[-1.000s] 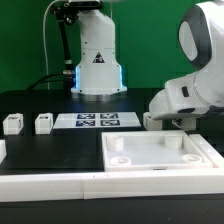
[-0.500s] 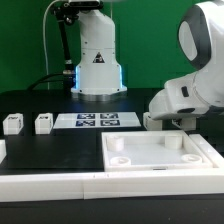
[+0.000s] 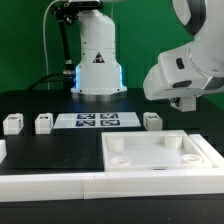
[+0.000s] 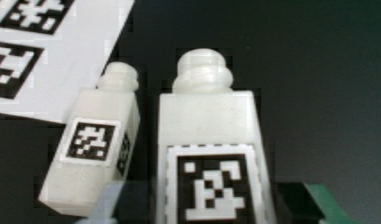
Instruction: Assemble square table
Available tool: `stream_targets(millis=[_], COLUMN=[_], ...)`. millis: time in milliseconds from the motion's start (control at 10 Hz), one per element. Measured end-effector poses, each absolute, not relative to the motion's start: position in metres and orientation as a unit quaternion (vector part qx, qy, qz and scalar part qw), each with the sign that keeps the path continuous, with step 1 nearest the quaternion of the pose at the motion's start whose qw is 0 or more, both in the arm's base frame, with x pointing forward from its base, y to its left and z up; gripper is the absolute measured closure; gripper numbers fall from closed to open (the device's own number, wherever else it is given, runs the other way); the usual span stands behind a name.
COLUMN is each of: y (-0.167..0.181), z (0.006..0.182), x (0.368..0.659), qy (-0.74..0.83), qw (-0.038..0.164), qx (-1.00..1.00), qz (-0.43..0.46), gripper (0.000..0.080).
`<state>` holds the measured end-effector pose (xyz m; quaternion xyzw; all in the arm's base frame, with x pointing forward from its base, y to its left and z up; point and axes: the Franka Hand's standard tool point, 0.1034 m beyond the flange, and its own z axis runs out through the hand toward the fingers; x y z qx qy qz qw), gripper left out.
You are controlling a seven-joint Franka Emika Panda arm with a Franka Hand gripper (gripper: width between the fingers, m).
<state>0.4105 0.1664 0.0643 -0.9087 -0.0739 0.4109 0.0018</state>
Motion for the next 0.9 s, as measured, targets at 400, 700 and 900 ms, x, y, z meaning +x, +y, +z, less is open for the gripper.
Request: stream_targets(millis=[400,700,900], y=[0.148,0.143,0.141], z=[0.088,0.107,0.108], x=[0.442,0.465,0.465], qy=[-0.093,-0.085,-0.083], qw=[0.031,0.036,0.036], qx=[-0.949,-0.972,-0.983], qz=[0.300,0.215,0.162], gripper=[0.0509,0.0509,0.0509])
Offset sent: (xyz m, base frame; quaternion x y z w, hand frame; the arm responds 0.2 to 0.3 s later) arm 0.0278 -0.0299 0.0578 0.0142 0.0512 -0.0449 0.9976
